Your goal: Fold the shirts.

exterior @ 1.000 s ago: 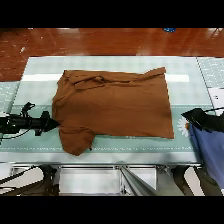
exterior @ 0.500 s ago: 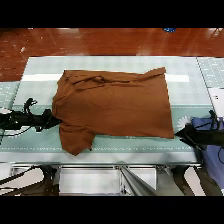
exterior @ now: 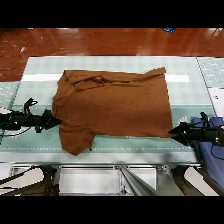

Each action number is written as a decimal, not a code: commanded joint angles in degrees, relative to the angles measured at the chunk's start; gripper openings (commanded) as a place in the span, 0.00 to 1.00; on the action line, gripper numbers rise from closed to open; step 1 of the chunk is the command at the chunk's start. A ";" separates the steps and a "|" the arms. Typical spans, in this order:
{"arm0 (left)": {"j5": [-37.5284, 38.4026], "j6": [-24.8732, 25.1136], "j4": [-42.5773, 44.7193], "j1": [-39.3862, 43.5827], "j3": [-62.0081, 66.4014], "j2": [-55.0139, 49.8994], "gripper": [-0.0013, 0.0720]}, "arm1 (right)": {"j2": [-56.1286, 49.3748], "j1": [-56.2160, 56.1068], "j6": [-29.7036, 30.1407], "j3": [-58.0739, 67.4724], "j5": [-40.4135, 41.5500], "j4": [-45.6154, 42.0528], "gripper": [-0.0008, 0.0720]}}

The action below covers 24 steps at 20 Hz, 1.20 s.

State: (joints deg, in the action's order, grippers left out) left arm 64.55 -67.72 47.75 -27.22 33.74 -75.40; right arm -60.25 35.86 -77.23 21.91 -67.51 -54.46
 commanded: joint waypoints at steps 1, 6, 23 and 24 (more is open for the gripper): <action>0.50 0.04 -0.22 0.04 0.07 0.02 0.05 | -4.63 -0.42 5.38 -0.07 6.75 9.86 0.52; 1.77 0.24 -3.61 -0.02 2.34 0.44 0.05 | -6.58 -13.33 10.69 7.76 6.73 16.39 0.05; 4.74 -1.99 -21.88 -5.57 63.49 27.19 0.05 | 10.27 -19.96 -6.95 87.65 -7.37 -7.19 0.05; 4.61 -2.12 -18.62 -7.15 64.13 29.99 0.05 | 12.57 -19.96 -7.32 87.65 -9.03 -9.68 0.05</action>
State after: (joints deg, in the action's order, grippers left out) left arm 69.65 -69.01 22.85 -31.09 93.12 -52.14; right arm -53.95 15.97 -82.19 106.80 -73.19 -55.57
